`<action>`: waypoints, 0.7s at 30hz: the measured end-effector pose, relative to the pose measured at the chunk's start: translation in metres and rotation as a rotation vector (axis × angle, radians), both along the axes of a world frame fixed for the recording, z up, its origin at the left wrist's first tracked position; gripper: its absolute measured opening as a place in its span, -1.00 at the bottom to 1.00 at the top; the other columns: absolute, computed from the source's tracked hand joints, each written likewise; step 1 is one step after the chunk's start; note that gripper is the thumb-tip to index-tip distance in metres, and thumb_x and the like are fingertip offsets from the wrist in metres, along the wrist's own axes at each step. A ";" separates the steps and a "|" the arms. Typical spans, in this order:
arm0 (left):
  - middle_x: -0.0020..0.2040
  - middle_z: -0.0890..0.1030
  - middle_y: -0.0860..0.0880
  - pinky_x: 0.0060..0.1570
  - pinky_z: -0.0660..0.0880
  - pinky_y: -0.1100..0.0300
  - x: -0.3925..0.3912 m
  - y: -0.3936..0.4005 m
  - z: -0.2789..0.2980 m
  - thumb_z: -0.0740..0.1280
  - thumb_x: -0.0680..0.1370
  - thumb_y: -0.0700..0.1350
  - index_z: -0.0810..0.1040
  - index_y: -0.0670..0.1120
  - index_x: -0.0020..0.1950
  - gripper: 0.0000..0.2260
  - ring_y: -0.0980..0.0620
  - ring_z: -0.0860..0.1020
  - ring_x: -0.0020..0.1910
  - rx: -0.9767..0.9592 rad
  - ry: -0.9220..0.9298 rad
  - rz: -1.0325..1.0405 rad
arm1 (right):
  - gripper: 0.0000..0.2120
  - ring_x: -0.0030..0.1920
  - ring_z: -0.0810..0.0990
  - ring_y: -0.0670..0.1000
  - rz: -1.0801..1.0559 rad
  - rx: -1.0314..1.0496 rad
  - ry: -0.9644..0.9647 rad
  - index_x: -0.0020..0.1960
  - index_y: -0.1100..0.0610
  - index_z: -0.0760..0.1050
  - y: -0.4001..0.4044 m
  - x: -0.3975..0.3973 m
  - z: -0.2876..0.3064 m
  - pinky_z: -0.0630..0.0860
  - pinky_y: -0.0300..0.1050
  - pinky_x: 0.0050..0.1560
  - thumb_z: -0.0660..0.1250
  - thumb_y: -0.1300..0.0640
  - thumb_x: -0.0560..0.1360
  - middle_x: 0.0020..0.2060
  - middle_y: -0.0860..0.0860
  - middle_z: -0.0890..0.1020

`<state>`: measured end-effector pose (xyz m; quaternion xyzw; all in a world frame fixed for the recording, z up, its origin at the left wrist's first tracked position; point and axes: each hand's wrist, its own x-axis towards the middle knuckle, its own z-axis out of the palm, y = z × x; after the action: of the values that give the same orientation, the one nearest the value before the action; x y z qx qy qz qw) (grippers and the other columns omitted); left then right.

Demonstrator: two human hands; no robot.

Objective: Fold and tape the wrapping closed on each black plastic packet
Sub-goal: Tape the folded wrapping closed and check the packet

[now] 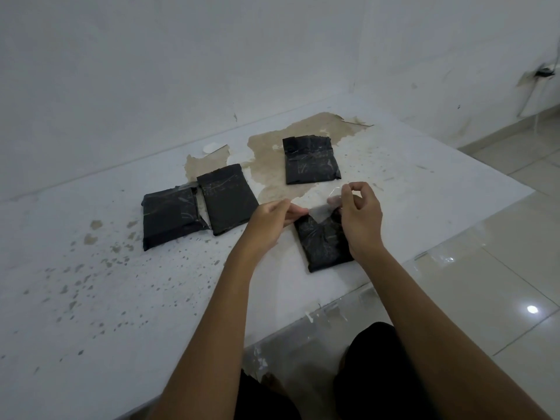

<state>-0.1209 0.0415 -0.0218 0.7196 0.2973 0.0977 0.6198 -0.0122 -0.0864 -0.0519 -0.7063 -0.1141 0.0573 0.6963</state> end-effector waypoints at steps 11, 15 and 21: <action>-0.04 0.73 0.11 -0.03 0.52 0.25 0.007 -0.012 0.002 0.54 0.44 0.21 0.69 0.04 0.09 -0.66 0.20 0.66 -0.01 0.206 0.014 0.111 | -0.82 -0.04 0.69 -0.09 0.057 0.144 0.029 0.07 0.09 0.48 0.001 -0.002 0.009 0.51 -0.15 0.12 0.21 -0.01 0.68 -0.24 -0.12 0.73; -0.06 0.75 0.11 0.17 0.57 0.16 0.012 -0.013 0.000 0.57 0.42 0.17 0.74 0.04 0.05 -0.69 0.17 0.68 0.00 0.216 0.008 0.113 | -0.80 -0.04 0.69 -0.15 0.081 0.171 0.035 0.08 0.10 0.49 0.002 -0.004 0.012 0.46 -0.14 0.23 0.23 -0.02 0.67 -0.25 -0.11 0.73; -0.04 0.76 0.05 0.31 0.53 0.13 0.012 -0.008 0.001 0.52 0.52 -0.02 0.76 -0.05 -0.02 -0.87 0.11 0.69 0.07 0.031 -0.029 0.118 | -0.83 -0.10 0.69 -0.14 0.100 0.159 0.050 0.05 0.06 0.48 0.000 -0.002 0.011 0.54 0.03 0.25 0.23 -0.03 0.67 -0.20 -0.06 0.74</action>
<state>-0.1093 0.0332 -0.0206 0.7089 0.3285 0.1491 0.6060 -0.0142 -0.0861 -0.0409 -0.6407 -0.1362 0.1004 0.7490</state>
